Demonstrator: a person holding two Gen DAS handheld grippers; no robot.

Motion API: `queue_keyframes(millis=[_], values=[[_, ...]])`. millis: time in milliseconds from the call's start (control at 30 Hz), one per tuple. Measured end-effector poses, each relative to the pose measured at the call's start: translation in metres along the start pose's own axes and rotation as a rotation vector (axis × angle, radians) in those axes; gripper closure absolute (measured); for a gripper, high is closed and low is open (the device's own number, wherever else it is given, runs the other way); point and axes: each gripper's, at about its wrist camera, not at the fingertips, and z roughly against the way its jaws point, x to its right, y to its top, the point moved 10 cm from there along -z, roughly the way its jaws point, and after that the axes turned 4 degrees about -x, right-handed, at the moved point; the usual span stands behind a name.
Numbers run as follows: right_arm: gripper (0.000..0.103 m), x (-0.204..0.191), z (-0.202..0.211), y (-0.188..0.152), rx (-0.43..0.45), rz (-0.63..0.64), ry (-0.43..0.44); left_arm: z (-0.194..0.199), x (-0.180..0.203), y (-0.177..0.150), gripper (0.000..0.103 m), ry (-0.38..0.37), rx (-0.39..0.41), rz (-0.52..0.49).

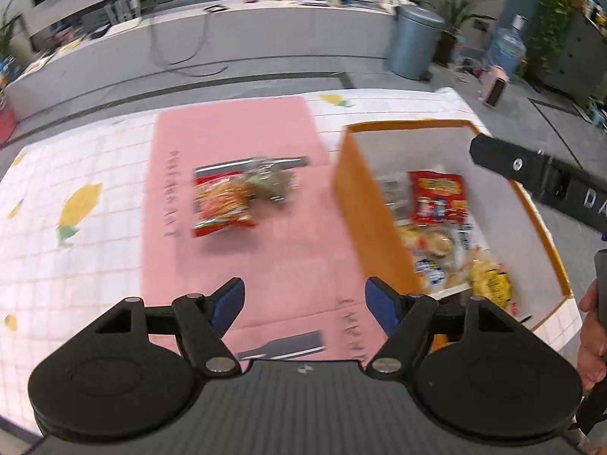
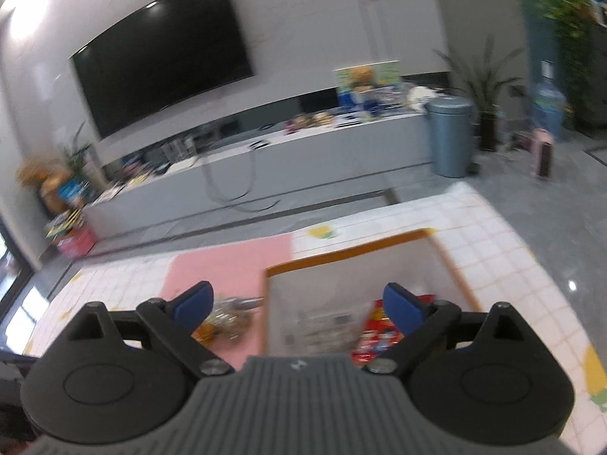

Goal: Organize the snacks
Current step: 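Grasp the red Miaoduo fries bag with the left tool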

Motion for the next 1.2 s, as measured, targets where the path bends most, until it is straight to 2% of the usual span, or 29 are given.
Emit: queue_keyframes(millis=[233, 367, 500, 600, 700, 767, 867, 967, 1033, 1133, 1200], values=[[0.009, -0.059, -0.031, -0.017, -0.040, 0.093, 0.064, -0.004, -0.059, -0.003, 0.017, 0.025, 0.013, 0.078], [0.007, -0.076, -0.050, -0.026, -0.095, 0.144, 0.087, -0.024, -0.081, 0.000, 0.016, -0.011, -0.013, 0.144], [0.007, -0.088, -0.077, -0.033, -0.153, 0.271, 0.052, -0.047, -0.091, 0.010, 0.016, -0.035, 0.013, 0.159], [0.007, -0.089, -0.094, -0.029, -0.173, 0.333, 0.028, -0.070, -0.094, 0.026, 0.016, -0.037, 0.000, 0.145], [0.007, -0.075, -0.110, -0.011, -0.161, 0.292, -0.021, -0.094, -0.097, 0.043, 0.016, -0.030, -0.021, 0.139], [0.007, -0.070, -0.119, -0.001, -0.148, 0.261, -0.006, -0.109, -0.095, 0.054, 0.016, -0.025, -0.018, 0.131], [0.007, -0.064, -0.136, 0.007, -0.158, 0.254, -0.006, -0.132, -0.093, 0.068, 0.016, 0.027, -0.026, 0.114], [0.007, -0.054, -0.148, 0.010, -0.157, 0.253, -0.052, -0.157, -0.094, 0.074, 0.017, 0.051, -0.078, 0.100], [0.007, -0.049, -0.153, 0.008, -0.163, 0.217, -0.054, -0.173, -0.099, 0.075, 0.018, 0.062, -0.115, 0.123], [0.007, -0.051, -0.153, 0.000, -0.175, 0.203, -0.033, -0.187, -0.104, 0.076, 0.020, 0.031, -0.141, 0.173], [0.007, -0.057, -0.150, -0.003, -0.169, 0.212, -0.031, -0.189, -0.105, 0.083, 0.020, 0.011, -0.110, 0.209]])
